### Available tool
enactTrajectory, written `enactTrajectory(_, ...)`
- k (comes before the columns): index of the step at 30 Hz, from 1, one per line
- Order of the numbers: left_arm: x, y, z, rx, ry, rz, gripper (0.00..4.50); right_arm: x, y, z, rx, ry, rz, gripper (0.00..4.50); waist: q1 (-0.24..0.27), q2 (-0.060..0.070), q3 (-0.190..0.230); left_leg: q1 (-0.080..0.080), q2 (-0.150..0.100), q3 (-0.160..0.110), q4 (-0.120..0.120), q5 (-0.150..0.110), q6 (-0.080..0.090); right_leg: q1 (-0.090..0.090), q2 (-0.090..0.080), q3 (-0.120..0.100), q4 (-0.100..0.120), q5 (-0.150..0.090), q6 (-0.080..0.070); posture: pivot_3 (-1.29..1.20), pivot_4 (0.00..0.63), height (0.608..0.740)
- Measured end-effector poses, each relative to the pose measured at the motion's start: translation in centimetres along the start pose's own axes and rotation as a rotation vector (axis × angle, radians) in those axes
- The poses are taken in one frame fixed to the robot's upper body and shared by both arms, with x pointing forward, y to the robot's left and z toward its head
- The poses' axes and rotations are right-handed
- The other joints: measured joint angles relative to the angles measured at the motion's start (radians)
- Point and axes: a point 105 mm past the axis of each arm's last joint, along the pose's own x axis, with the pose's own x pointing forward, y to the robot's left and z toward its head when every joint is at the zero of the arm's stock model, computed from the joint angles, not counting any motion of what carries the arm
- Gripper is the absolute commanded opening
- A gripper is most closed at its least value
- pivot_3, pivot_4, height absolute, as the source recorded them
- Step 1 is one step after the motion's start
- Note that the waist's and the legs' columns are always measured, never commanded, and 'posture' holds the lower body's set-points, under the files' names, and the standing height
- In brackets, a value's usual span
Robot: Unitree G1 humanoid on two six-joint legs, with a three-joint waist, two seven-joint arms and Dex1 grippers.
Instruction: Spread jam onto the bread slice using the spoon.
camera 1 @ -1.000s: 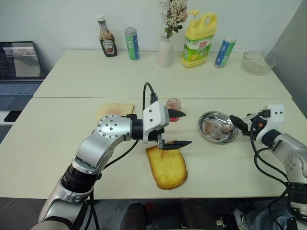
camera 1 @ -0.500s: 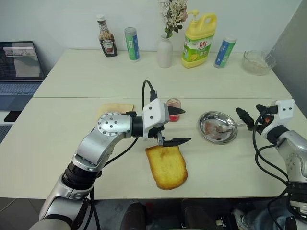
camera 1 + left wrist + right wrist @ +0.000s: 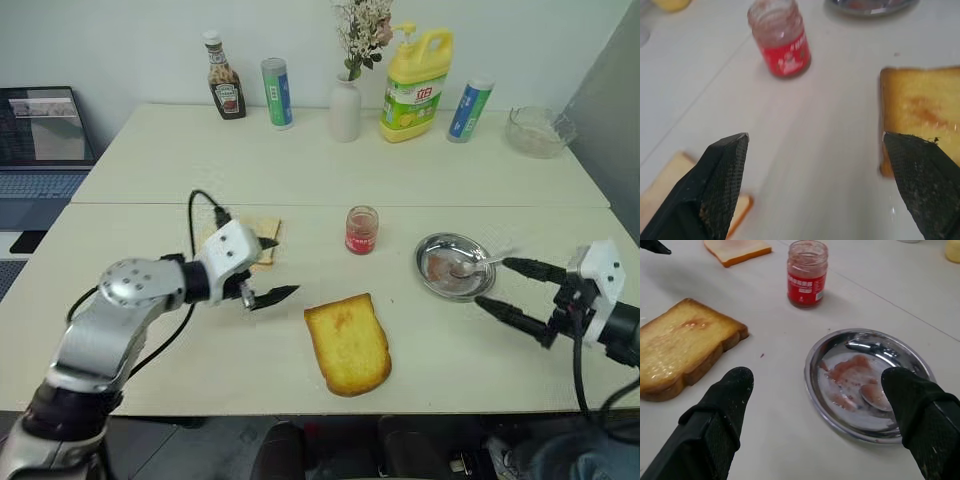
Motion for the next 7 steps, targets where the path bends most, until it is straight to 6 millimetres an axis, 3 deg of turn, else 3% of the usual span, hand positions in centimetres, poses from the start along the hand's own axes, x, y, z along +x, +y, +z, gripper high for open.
enactTrajectory(3,-0.8,-1.0,-2.1,-0.029,0.048,-0.018,4.50,-0.3,0.0,0.0,0.005,-0.001,-0.001,4.45,0.002,0.000,0.000,0.000,0.000,0.000,0.000,0.000,0.000,0.000,0.000,0.000,0.000,0.000,0.000,0.00,0.150,0.740)
enactTrajectory(7,-1.4,-0.6,-1.9,-0.024,0.027,0.012,4.50,-0.4,0.3,-0.4,0.000,0.015,0.022,4.45,0.010,-0.001,0.000,0.001,0.000,0.000,0.001,0.000,0.000,0.002,-0.001,-0.001,0.000,-0.001,0.002,0.00,0.150,0.740)
